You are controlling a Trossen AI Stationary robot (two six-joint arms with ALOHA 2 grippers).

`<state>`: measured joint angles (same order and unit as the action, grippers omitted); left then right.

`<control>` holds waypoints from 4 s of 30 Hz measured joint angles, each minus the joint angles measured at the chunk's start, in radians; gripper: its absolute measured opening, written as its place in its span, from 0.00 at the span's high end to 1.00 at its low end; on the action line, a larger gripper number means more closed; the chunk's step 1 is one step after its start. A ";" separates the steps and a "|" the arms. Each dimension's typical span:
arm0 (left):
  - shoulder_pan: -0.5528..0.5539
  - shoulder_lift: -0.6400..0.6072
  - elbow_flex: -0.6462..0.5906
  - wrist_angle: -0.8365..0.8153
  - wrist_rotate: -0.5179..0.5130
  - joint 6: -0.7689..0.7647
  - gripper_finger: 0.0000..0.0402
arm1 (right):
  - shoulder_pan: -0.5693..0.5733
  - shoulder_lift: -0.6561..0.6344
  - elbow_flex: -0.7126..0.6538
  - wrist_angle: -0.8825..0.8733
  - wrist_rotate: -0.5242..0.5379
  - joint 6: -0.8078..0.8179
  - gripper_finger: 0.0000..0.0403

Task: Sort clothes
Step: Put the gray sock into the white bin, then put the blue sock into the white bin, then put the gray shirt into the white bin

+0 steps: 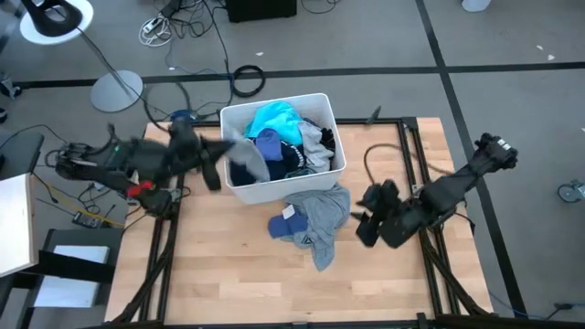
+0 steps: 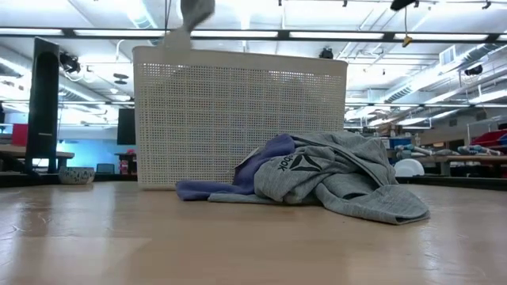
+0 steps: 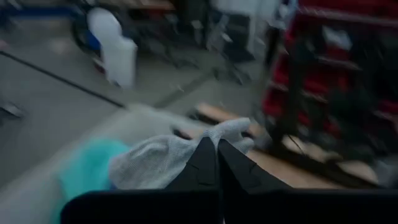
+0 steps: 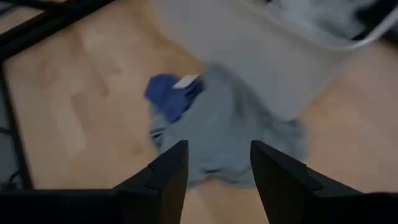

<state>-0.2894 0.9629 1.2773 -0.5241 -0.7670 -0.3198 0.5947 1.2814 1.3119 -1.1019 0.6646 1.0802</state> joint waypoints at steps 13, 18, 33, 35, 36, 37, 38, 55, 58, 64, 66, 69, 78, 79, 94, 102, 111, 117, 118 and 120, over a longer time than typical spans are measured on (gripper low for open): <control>0.346 0.148 0.222 -0.007 0.117 0.189 0.93 | 0.014 0.096 -0.119 0.343 -0.027 0.018 0.58; 0.416 0.185 0.228 -0.070 0.208 0.182 0.82 | 0.009 0.104 -0.119 0.377 -0.016 0.018 0.58; 0.359 0.050 0.186 -0.169 0.339 0.112 0.65 | -0.056 0.359 -0.119 0.728 -0.014 -0.488 0.59; 0.334 0.008 0.141 -0.193 0.334 0.074 0.65 | -0.080 0.408 -0.119 0.742 -0.032 -0.496 0.59; 0.319 -0.013 0.113 -0.198 0.333 0.055 0.65 | -0.090 0.429 -0.119 0.751 -0.049 -0.497 0.60; 0.303 -0.034 0.085 -0.195 0.333 0.040 0.65 | -0.102 0.449 -0.119 0.752 -0.065 -0.498 0.60; 0.287 -0.055 0.056 -0.188 0.332 0.022 0.65 | -0.113 0.468 -0.119 0.760 -0.078 -0.499 0.61; -0.046 -0.224 -0.346 -0.092 0.255 -0.324 0.65 | -0.305 0.595 -0.119 0.784 -0.163 -0.608 0.75; -0.094 -0.224 -0.384 -0.072 0.228 -0.368 0.65 | -0.334 0.606 -0.118 0.794 -0.265 -0.620 0.83; -0.175 -0.225 -0.401 -0.070 0.193 -0.423 0.65 | -0.354 0.608 -0.118 0.783 -0.344 -0.621 0.98; -0.194 -0.223 -0.401 -0.081 0.179 -0.427 0.65 | -0.354 0.587 -0.117 0.777 -0.343 -0.621 0.99; -0.219 -0.227 -0.401 -0.134 0.119 -0.450 0.65 | -0.354 0.540 -0.091 0.738 -0.320 -0.637 0.99; -0.230 -0.230 -0.401 -0.243 0.047 -0.482 0.65 | -0.354 0.367 0.098 0.626 -0.215 -0.808 1.00; -0.230 -0.231 -0.401 -0.244 0.044 -0.482 0.65 | -0.356 0.356 0.131 0.623 -0.203 -0.842 1.00; -0.230 -0.230 -0.401 -0.268 0.010 -0.472 0.65 | -0.649 0.334 0.521 0.631 -0.133 -1.098 0.97; -0.230 -0.230 -0.401 -0.268 0.005 -0.471 0.65 | -0.731 0.335 0.520 0.544 -0.193 -0.981 0.78; -0.230 -0.230 -0.401 -0.270 -0.003 -0.470 0.65 | -0.657 0.226 0.519 0.337 -0.200 -0.899 0.56; -0.230 -0.230 -0.401 -0.272 -0.029 -0.470 0.65 | -0.496 0.134 0.520 0.074 -0.239 -0.600 0.51; -0.230 -0.230 -0.401 -0.272 -0.029 -0.470 0.65 | -0.459 0.130 0.520 0.033 -0.229 -0.557 0.51; -0.230 -0.230 -0.401 -0.272 -0.029 -0.470 0.65 | -0.377 0.132 0.520 -0.049 -0.186 -0.474 0.52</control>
<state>-0.5194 0.7327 0.8761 -0.7959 -0.7963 -0.7902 0.2174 1.4138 1.8317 -1.1507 0.4786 0.6067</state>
